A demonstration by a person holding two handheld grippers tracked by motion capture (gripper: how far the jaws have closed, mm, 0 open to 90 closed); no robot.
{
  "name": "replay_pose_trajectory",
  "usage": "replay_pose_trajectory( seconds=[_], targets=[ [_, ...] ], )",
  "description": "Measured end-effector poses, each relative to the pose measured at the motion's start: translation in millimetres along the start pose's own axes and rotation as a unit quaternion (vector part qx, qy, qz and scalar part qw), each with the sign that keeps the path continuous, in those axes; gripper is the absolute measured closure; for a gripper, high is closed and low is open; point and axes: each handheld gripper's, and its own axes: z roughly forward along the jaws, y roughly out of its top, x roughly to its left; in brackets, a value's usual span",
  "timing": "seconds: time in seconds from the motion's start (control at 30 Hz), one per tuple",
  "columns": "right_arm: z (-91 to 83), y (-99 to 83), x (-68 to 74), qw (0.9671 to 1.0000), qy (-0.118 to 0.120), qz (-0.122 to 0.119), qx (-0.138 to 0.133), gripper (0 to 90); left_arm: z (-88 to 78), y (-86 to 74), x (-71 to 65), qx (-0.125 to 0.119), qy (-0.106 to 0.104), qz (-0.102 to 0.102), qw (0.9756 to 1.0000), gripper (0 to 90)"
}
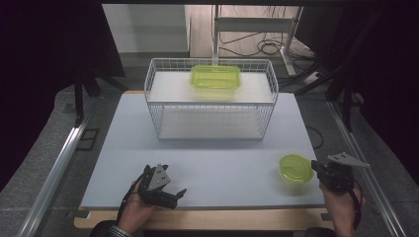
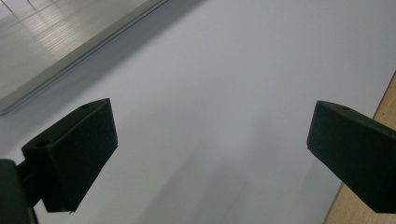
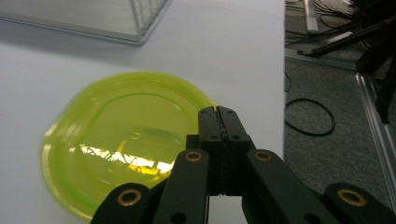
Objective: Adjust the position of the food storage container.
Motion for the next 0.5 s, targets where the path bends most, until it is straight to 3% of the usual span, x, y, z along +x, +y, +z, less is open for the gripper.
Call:
replay_pose_trajectory(
  seconds=[0.2, 0.5],
  targets=[
    [11.1, -5.4, -10.3, 0.9996, -0.018, 0.006, 0.022, 89.2, 0.2, 0.0, 0.2, 0.0, 0.0, 0.0, 1.0, 1.6],
    [20.8, -7.1, -7.7, 0.9988, -0.022, -0.001, 0.043, 89.1, 0.9, 0.0, 0.1, 0.001, -0.001, 0.0, 1.0, 1.6]
  ],
)
